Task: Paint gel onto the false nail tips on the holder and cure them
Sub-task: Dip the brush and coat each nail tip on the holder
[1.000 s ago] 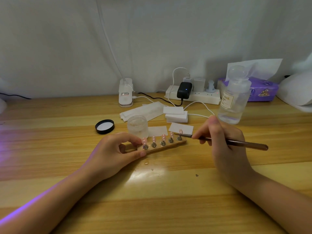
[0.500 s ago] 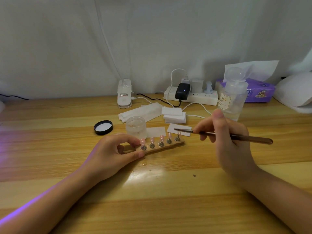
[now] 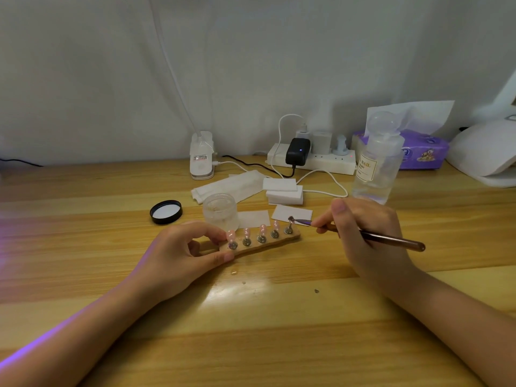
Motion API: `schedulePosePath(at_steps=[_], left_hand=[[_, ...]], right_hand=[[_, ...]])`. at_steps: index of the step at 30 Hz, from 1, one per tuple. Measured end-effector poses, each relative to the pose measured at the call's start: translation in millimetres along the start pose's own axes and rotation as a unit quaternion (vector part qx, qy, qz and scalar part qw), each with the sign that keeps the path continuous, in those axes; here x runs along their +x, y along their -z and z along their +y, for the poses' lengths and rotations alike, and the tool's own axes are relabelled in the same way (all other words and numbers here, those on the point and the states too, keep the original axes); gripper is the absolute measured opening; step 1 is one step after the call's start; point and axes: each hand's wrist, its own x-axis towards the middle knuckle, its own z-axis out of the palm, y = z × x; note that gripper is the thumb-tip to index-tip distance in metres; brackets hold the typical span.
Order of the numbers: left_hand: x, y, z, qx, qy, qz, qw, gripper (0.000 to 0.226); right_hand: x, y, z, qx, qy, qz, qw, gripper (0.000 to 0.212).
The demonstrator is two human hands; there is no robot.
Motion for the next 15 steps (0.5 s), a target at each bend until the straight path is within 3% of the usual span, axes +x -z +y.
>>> schedulePosePath(at_steps=[4,8,15], left_hand=[[0.2,0.2,-0.4,0.0,0.004,0.001,1.0,0.021],[-0.3,0.4,1.0,0.0,0.004,-0.002,1.0,0.02],[0.0,-0.2,2.2,-0.007,0.011,-0.001,1.0,0.021]], right_hand=[[-0.1,0.8,-0.8,0.019,0.006,0.017,1.0,0.062],[-0.6,0.8,0.5,0.027,-0.012,0.026,0.999,0.047],[-1.2,0.2,-1.1,0.024,-0.017,0.023,0.999,0.063]])
